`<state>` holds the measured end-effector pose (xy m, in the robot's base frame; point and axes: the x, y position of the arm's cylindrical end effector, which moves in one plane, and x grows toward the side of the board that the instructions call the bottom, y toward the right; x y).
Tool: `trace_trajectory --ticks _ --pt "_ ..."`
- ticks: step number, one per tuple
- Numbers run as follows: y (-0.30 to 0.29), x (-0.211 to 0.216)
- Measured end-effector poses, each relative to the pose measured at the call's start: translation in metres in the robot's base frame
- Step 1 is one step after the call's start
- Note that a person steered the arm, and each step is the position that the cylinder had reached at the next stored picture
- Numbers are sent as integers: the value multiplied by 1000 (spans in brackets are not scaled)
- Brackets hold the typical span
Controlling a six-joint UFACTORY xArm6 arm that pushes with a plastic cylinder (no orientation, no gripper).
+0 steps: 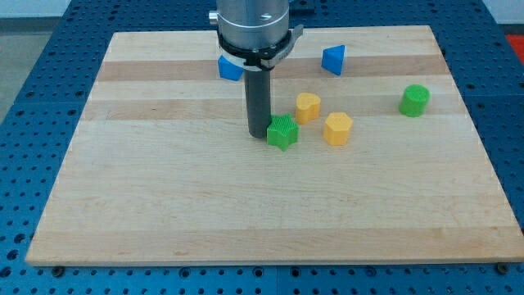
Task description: Slide the green star a bit right
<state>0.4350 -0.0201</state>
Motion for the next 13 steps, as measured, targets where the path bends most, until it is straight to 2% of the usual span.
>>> trace_trajectory --ticks 1,3,4,5,7,8,9,13 --pt "-1 2" --pt "-4 50" --pt "20 55" --pt "23 54" --pt "-12 50" --pt "-19 29" --pt "-13 13" --pt "0 12"
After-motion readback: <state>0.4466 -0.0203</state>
